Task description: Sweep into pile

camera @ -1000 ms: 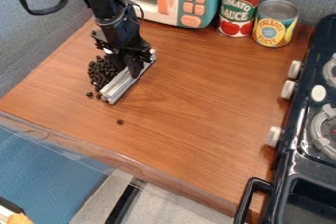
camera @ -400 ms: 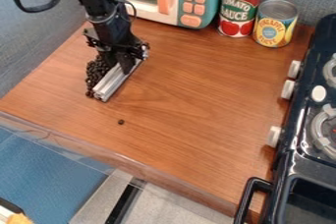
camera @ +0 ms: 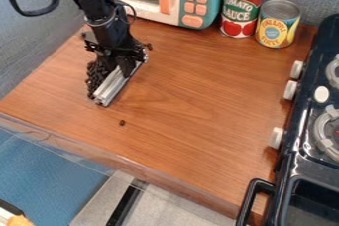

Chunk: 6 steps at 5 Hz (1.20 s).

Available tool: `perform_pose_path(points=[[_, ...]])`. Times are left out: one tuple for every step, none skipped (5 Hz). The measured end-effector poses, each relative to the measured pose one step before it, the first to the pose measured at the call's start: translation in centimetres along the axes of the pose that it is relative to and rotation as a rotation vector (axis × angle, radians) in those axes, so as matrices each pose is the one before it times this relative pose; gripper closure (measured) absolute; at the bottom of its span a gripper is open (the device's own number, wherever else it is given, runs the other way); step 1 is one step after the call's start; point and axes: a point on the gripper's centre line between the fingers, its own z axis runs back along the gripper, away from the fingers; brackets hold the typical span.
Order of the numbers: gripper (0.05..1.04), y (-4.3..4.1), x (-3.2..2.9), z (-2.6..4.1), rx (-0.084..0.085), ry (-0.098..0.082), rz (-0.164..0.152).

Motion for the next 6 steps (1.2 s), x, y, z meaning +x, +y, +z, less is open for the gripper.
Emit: perform_pose_path(points=[[0.743,-1.154,0.048,-0.191,-0.0225,0.0025,-0.0115],[0.744,-0.648,0.021,-0.228,-0.0028,0.0006,-0.0105],[0.743,-0.297,0.161,-0.193,-0.0008,-0.0018,-0.0038],[0.673,-0.446,0.159,-0.036,-0.0024,-0.0017,0.0064],[0.357,-2.189,-0.332,-1.159,-0.0196,0.0093,0.0045],[0.103,-0.122,0.043,-0.013,-0.0019,-0.0017,0.0072]])
